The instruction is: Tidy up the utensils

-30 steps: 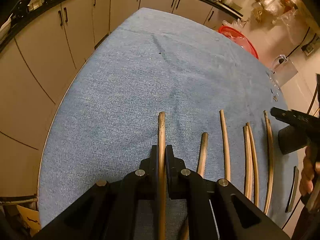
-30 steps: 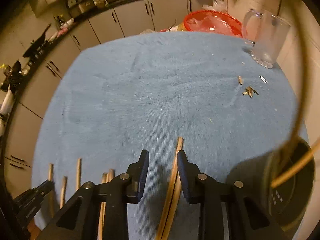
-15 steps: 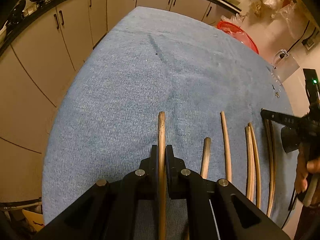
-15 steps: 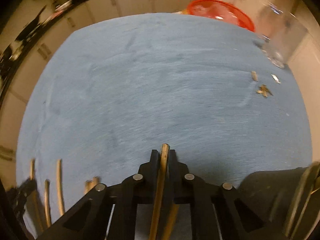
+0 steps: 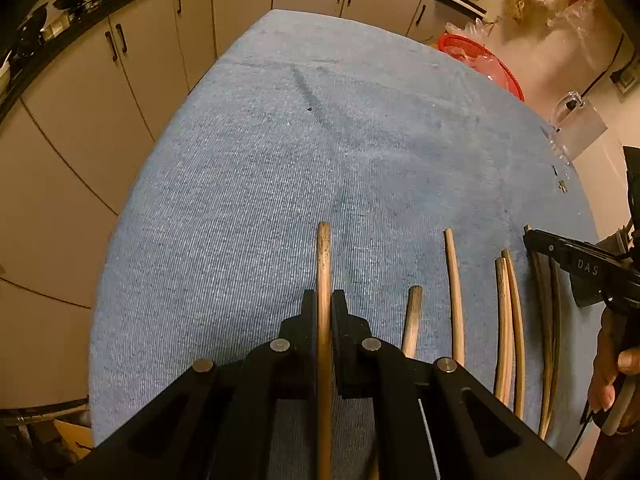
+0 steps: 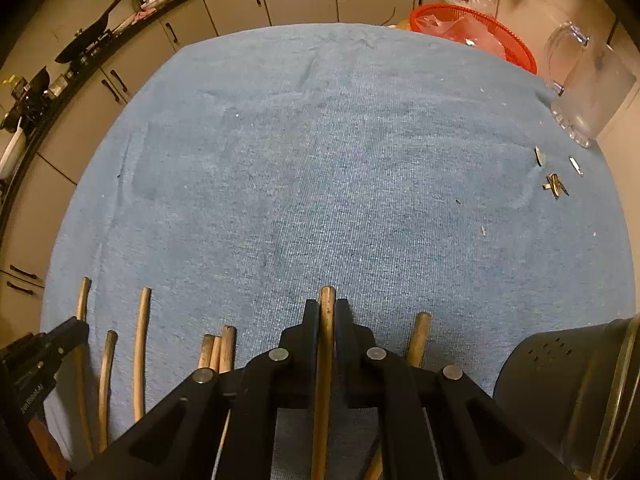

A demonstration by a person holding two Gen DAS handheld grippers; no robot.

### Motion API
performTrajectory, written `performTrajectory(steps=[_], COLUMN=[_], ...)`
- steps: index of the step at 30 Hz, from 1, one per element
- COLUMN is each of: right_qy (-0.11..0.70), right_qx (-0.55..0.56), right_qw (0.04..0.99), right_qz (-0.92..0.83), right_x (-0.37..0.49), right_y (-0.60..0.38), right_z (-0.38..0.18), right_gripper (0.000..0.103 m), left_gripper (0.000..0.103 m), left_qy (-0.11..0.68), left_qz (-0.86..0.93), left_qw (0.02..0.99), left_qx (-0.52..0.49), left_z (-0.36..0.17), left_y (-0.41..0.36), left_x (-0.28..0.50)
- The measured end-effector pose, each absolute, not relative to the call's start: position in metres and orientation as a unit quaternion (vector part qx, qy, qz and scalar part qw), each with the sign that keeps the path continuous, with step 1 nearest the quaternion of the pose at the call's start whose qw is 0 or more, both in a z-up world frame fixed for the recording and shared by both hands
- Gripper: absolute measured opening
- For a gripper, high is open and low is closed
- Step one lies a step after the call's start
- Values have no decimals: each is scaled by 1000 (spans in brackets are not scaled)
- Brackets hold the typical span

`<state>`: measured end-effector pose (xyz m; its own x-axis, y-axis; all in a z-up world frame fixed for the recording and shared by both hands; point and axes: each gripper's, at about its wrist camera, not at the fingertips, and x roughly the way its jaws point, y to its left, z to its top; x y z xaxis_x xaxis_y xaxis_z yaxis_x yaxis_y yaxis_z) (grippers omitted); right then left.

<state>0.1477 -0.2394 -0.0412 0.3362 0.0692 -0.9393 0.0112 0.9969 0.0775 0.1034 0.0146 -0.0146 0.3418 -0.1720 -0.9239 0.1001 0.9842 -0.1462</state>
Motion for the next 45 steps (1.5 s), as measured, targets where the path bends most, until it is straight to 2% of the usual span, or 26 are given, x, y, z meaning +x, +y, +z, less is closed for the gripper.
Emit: performTrajectory(steps=[10,18,23,24,25,27,28,32,34,35,37,40,45], right_qy=[582,576,581,582,582,582,582,583,583,582,581,574,552], right_qx=[22,14,26,28,30,34,34,35,33,33,26,18,69], right_qw=[812,817,813,812,812,812,812,811,811,812,813,818,829], right_qz=[21,20,24,24,25,27,28,30,30,29,29,29,57], right_x=[152,151,153,154,154,155,155,156,156,155,155,153,140], right_y=[-238,-237,-239,-241,-241,-243,-243,-244,-244,-244,-242,-236,-243], right_z=[-42,-42,-42,-42,-41,-41,-40,-40,-41,-40,-43,-42,-31], right_gripper=[11,11,11,11,11,11,11,11,11,11,11,9,8], left_gripper=[7,8,11,19,31,44,44,44,30,27,8,7,7], left_qy=[569,572,581,586,591,601,601,598,593,590,589,579,537], left_qz=[-93,-72,-70,-75,-84,-98,-97,-87,-77,-74,-69,-68,-87], left_qw=[816,816,809,805,801,793,793,795,798,800,802,811,839], left_qx=[-37,44,59,54,47,28,29,53,69,73,71,53,12], left_z=[-15,-16,-17,-17,-18,-18,-19,-21,-22,-22,-22,-21,1], left_y=[16,-13,-21,-22,-23,-25,-26,-39,-46,-47,-46,-40,-27], left_x=[112,127,145,150,152,158,160,168,172,174,176,174,147])
